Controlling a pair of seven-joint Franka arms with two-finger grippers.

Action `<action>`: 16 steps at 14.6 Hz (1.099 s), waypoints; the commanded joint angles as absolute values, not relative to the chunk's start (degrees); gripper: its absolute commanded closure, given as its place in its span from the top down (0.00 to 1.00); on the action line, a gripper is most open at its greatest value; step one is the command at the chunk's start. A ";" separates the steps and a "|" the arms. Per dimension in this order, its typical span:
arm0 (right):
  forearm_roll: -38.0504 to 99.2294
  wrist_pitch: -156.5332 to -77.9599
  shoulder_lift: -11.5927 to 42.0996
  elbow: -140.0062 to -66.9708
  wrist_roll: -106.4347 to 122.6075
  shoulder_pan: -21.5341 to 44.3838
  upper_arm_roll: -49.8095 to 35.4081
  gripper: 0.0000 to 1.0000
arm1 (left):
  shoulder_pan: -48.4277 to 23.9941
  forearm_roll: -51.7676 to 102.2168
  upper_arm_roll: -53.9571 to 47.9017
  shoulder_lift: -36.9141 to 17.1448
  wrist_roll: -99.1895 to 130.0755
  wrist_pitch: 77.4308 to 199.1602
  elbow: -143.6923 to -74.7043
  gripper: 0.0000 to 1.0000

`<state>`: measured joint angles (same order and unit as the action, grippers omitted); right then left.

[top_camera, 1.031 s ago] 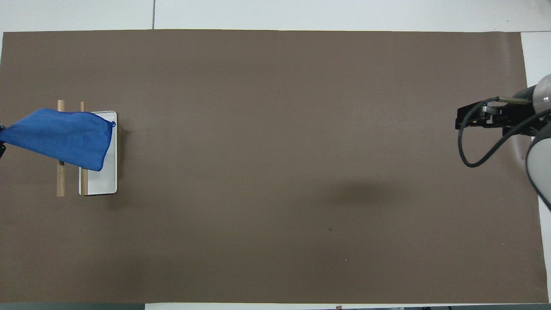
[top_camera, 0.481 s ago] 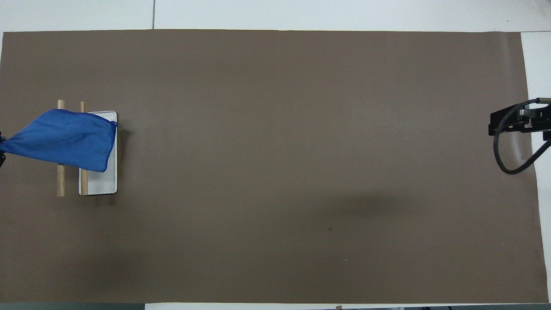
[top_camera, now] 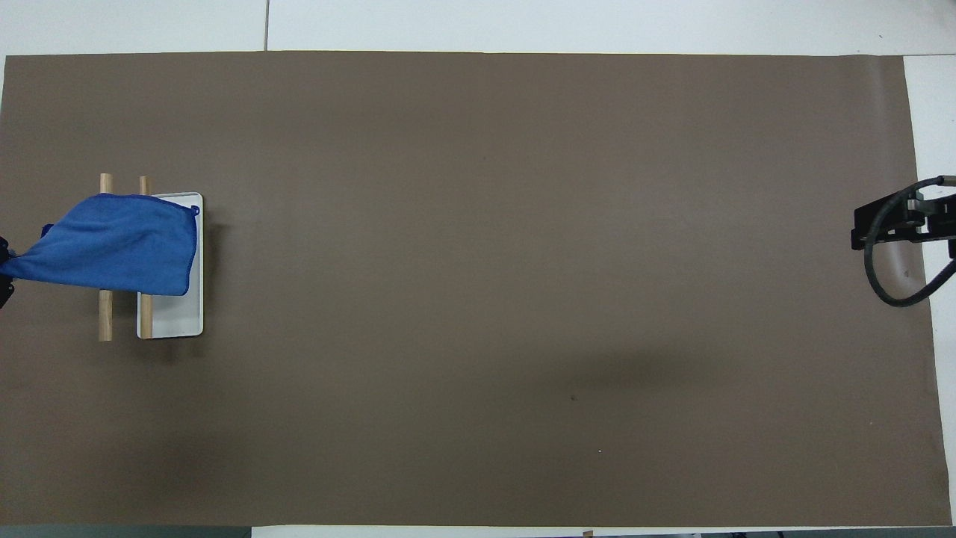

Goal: Right arm passes towel to left arm to hang

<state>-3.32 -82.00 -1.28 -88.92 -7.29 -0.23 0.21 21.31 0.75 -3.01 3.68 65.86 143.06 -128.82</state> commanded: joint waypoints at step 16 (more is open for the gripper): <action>-1.32 -82.97 -1.05 -89.74 -6.94 -0.52 0.26 1.00 | 5.90 -0.26 -3.87 2.55 12.23 118.85 -111.72 1.00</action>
<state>-2.40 -82.18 -0.24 -88.54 -7.29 -0.10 0.05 8.84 0.58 -4.36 4.11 17.42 123.52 -115.54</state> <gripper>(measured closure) 0.000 0.000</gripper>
